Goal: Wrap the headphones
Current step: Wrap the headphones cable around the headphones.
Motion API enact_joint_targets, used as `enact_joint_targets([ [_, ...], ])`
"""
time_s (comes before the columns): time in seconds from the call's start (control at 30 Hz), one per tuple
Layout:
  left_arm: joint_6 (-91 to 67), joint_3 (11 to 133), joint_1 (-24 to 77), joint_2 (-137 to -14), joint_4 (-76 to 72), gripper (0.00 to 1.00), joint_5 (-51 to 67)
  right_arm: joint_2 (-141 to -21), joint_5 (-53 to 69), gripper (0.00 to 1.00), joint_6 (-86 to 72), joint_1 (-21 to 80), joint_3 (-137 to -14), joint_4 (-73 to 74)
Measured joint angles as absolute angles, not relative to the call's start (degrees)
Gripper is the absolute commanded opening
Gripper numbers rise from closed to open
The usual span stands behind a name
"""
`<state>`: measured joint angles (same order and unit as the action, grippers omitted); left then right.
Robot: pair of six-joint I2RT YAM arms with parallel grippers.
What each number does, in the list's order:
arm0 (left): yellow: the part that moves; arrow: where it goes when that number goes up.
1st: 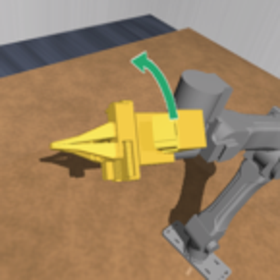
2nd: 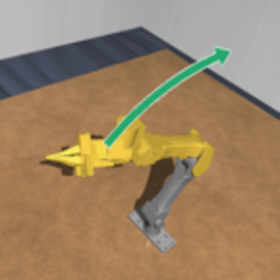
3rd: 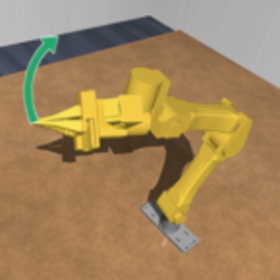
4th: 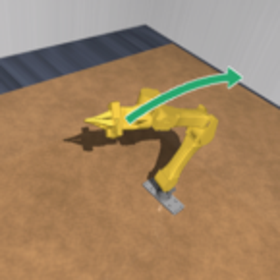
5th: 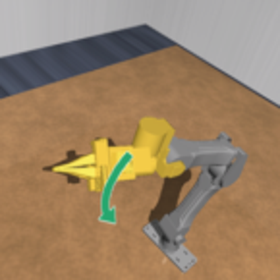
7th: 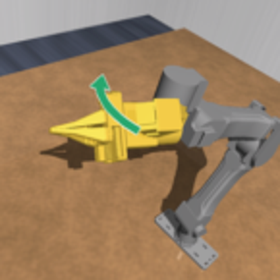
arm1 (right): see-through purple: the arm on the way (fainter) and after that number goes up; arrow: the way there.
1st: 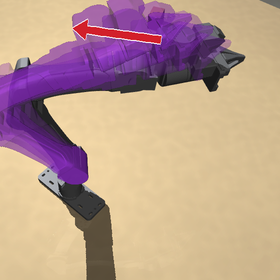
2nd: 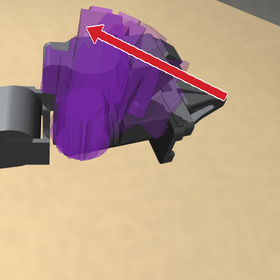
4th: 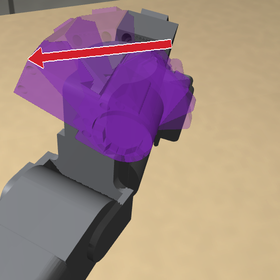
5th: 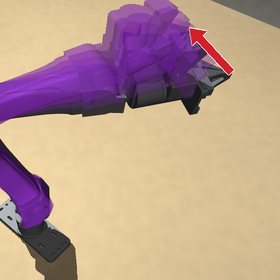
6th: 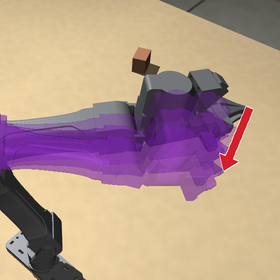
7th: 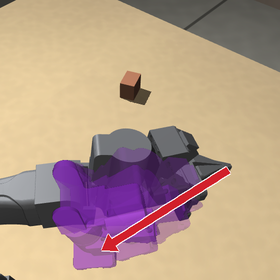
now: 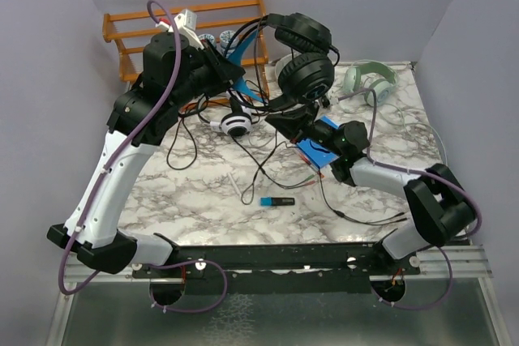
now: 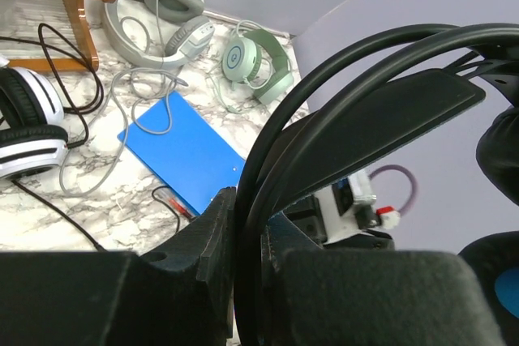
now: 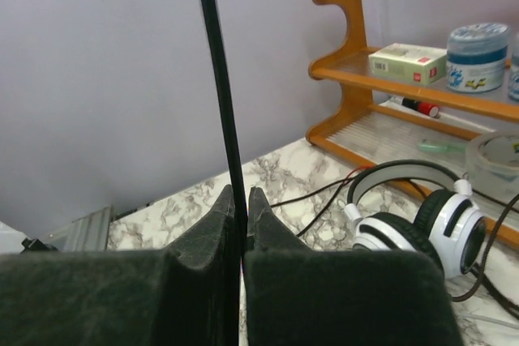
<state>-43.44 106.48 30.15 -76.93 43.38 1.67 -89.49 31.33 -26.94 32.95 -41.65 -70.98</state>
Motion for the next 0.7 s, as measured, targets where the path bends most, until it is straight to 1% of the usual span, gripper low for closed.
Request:
enact_joint_targets([
  [0.2, -43.3, 106.1, 30.2, -75.2, 44.1, 0.00, -0.1, -84.5, 31.2, 0.01, -25.6, 33.7, -41.4, -64.4],
  [0.33, -43.0, 105.8, 30.2, -73.0, 45.1, 0.00, -2.2, -82.1, 30.3, 0.01, -22.6, 40.4, -41.4, -54.6],
  [0.4, -42.5, 105.7, 30.2, -72.5, 46.4, 0.00, -2.9, -78.2, 29.6, 0.01, -21.8, 44.1, -39.3, -52.4],
  [0.53, -41.9, 105.6, 30.6, -72.4, 47.4, 0.00, -4.0, -70.4, 28.8, 0.02, -20.9, 47.4, -35.6, -49.6],
  [0.7, -42.0, 103.8, 30.7, -72.4, 47.0, 0.00, -4.6, -66.5, 27.1, 0.03, -20.0, 50.3, -35.5, -43.4],
])
